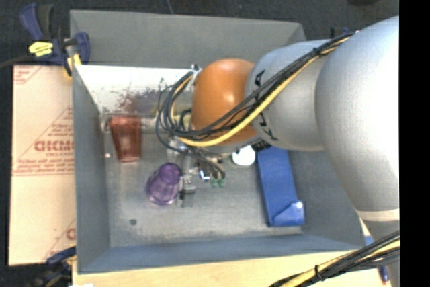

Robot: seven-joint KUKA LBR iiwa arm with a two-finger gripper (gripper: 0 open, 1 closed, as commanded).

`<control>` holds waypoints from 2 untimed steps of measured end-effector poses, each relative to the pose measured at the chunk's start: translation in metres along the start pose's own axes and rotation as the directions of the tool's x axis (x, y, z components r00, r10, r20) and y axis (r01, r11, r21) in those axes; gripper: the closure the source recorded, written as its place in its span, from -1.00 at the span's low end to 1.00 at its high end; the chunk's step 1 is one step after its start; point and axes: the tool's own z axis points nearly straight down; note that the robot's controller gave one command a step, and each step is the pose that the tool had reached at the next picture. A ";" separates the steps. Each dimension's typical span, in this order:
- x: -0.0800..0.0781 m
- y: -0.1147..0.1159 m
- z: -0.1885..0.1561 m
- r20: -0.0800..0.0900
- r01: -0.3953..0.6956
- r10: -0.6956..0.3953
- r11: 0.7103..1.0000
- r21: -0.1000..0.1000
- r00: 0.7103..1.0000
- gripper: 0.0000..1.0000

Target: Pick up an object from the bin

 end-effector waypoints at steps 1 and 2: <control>-0.058 0.029 0.037 -0.016 0.114 -0.114 0.993 0.003 0.993 -1.00; -0.060 0.031 0.034 0.001 0.112 -0.112 0.994 -0.001 0.994 1.00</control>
Offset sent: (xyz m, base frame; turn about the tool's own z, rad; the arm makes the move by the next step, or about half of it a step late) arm -0.0169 0.0509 -0.0511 -0.0861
